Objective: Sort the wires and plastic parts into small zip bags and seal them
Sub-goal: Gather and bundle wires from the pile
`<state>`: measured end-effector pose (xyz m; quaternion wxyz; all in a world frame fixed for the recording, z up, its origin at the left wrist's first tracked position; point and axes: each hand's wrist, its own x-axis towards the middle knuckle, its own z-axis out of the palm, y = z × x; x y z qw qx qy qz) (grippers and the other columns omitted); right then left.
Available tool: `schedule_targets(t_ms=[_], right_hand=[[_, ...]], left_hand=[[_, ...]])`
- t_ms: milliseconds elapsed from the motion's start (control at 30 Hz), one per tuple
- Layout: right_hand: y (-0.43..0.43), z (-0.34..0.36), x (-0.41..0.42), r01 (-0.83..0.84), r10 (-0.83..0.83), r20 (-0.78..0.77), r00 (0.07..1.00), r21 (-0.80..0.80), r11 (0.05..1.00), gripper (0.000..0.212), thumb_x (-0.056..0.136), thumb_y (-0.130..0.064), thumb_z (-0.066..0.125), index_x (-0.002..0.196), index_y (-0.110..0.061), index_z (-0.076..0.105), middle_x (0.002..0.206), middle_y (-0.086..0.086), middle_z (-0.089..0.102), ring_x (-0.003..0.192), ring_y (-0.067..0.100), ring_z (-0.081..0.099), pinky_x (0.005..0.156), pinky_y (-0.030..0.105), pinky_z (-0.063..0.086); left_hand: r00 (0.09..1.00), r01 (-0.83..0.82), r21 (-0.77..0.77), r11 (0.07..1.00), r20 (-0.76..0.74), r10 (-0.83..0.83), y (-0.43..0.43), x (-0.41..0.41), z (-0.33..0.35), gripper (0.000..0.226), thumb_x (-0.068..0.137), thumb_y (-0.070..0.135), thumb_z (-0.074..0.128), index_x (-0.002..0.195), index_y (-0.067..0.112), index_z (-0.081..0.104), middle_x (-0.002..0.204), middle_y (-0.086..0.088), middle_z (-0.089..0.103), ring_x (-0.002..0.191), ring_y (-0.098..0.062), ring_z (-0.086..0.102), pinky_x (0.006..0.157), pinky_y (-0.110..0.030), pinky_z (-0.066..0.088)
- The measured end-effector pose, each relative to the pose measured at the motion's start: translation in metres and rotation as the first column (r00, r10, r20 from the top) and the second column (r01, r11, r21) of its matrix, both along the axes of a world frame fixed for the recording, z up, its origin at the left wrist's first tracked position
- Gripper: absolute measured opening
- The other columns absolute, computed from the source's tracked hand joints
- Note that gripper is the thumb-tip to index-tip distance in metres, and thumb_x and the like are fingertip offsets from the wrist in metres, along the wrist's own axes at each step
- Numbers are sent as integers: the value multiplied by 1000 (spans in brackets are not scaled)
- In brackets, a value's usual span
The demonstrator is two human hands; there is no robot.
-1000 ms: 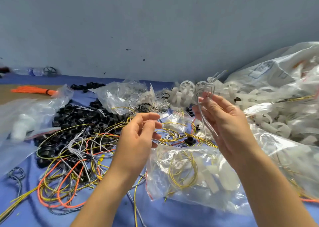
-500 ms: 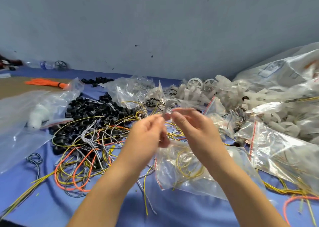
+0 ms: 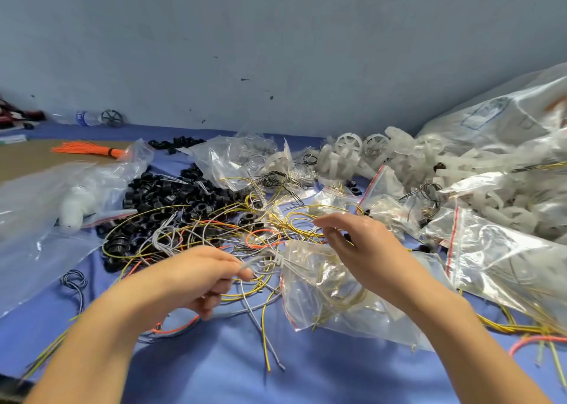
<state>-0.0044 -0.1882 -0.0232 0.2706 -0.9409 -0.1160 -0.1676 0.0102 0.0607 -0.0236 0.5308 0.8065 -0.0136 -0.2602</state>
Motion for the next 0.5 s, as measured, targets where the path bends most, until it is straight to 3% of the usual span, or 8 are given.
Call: schedule_targets(t_ms=[100, 200, 400, 500], right_hand=[[2, -1, -1, -24, 23, -48, 999, -8, 1000, 25, 99, -21, 51, 117, -30, 66, 102, -18, 69, 90, 7, 61, 85, 30, 46], [2, 1, -2, -67, 67, -96, 993, -7, 998, 32, 100, -16, 48, 122, -33, 64, 110, -15, 69, 103, 6, 62, 90, 30, 47], [-1, 1, 1, -105, 101, -65, 993, -55, 993, 37, 99, -11, 49, 125, -33, 62, 119, -10, 66, 112, 11, 60, 95, 35, 46], [-2, -2, 1, -111, 106, -55, 993, -100, 989, 34, 99, -14, 50, 125, -33, 61, 121, -9, 65, 113, 14, 59, 94, 38, 46]], left_hand=[[993, 113, -10, 994, 30, -112, -25, -5, -5, 25, 103, 16, 41, 95, 11, 64, 47, 7, 39, 40, -11, 39, 39, -18, 32], [986, 153, 27, 988, 55, -155, -35, -2, -7, 26, 104, 17, 39, 98, 12, 64, 53, 6, 46, 44, -10, 43, 41, -19, 32], [973, -197, -39, 980, 115, 200, 12, 19, 6, 26, 104, 17, 40, 100, 9, 64, 45, 8, 42, 36, -7, 39, 35, -14, 28], [948, -295, 78, 952, 145, 282, 22, 25, 0, 26, 103, 15, 40, 94, 11, 63, 39, 8, 40, 30, -8, 35, 35, -12, 26]])
